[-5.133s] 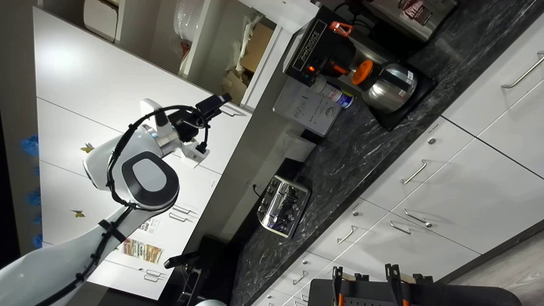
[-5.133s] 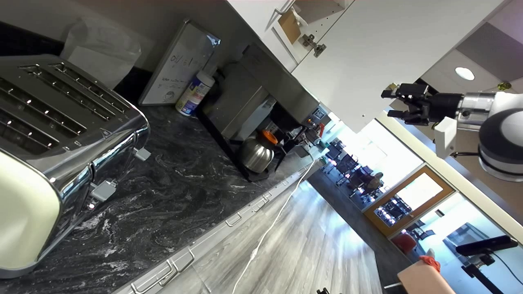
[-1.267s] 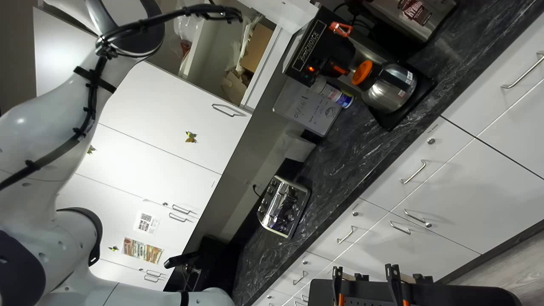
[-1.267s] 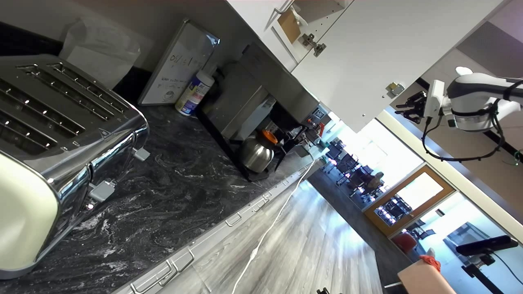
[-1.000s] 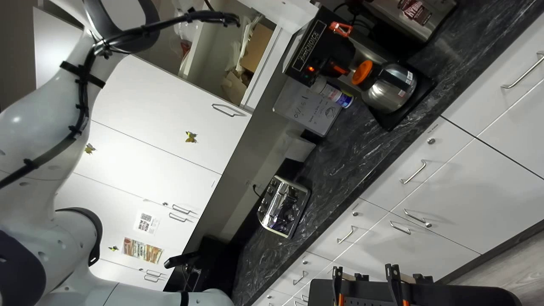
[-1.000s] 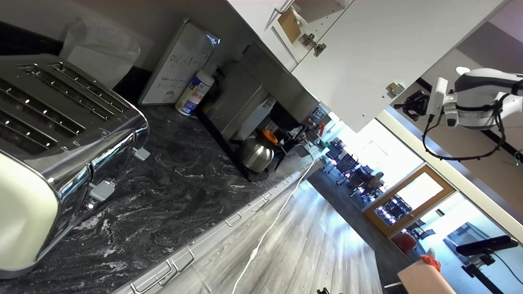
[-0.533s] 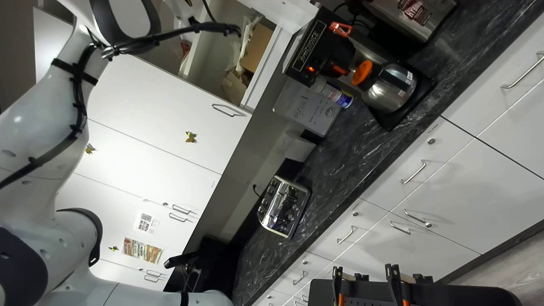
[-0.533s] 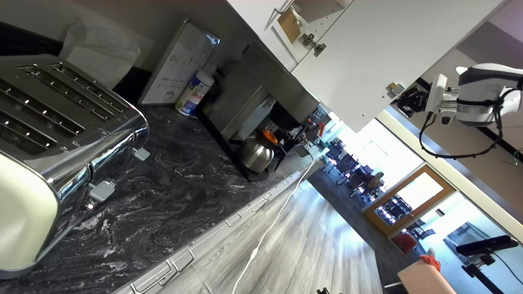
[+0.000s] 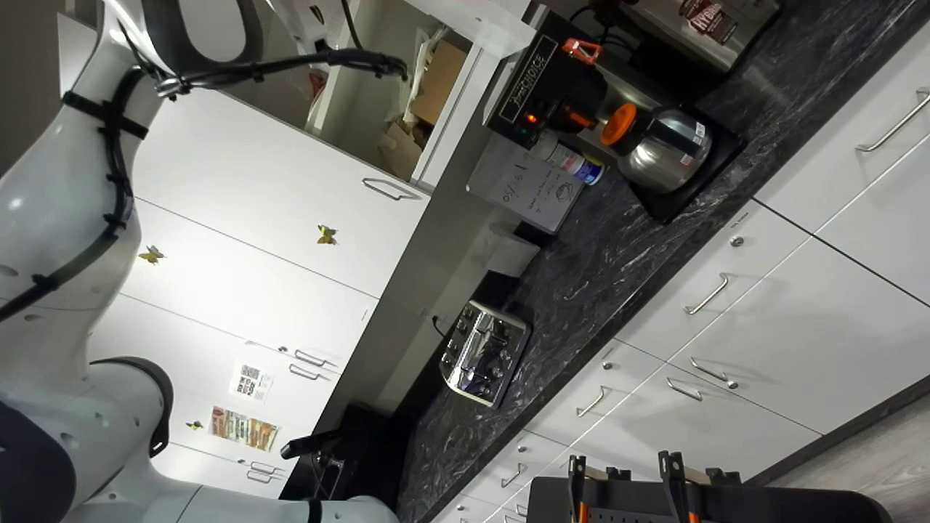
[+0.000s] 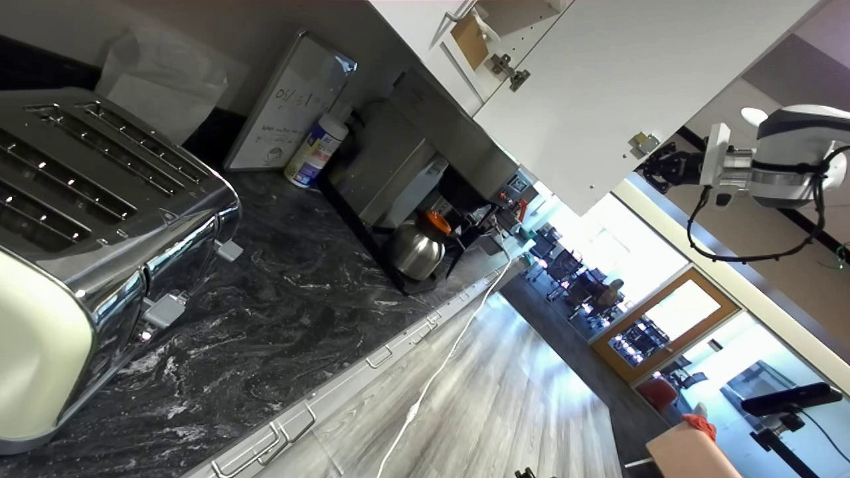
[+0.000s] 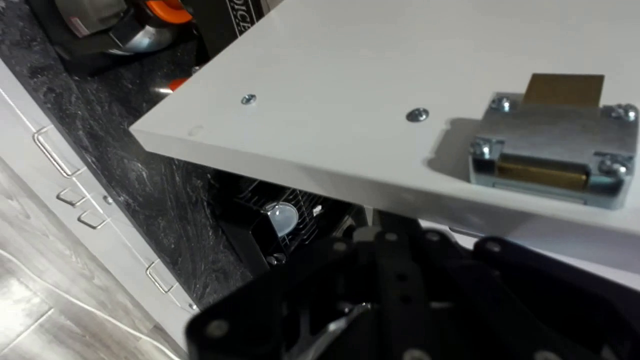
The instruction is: Close the open upper cabinet door
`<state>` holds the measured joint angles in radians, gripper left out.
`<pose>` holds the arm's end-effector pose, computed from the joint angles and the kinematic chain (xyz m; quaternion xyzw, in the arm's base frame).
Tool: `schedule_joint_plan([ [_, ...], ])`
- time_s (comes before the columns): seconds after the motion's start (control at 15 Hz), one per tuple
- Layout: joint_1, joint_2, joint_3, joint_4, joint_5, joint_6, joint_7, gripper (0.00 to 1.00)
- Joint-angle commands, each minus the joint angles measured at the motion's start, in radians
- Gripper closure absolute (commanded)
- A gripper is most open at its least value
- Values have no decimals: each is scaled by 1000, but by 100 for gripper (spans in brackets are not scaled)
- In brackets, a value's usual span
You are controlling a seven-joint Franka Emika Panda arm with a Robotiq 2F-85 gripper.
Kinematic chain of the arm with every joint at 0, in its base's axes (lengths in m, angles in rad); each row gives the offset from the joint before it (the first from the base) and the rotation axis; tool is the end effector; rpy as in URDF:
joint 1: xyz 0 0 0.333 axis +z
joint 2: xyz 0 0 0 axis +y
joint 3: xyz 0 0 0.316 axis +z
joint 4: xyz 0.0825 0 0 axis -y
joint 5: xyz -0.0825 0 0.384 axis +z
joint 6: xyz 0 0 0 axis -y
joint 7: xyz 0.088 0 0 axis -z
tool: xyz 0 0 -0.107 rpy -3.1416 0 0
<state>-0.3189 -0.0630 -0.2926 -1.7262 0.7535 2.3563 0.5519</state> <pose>0.4847 -0.3359 0.6763 -0.6410 0.6123 -0.3231 0.3313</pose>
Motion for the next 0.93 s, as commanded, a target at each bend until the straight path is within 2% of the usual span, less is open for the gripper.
schedule_joint_plan([
  [0.0, 12, -32, -15, 4, 30, -166, -31, 100],
  [0.6, 38, -117, -5, -28, 21, -551, -112, 100],
  [0.87, 71, -172, 29, -87, 5, -598, -217, 100],
])
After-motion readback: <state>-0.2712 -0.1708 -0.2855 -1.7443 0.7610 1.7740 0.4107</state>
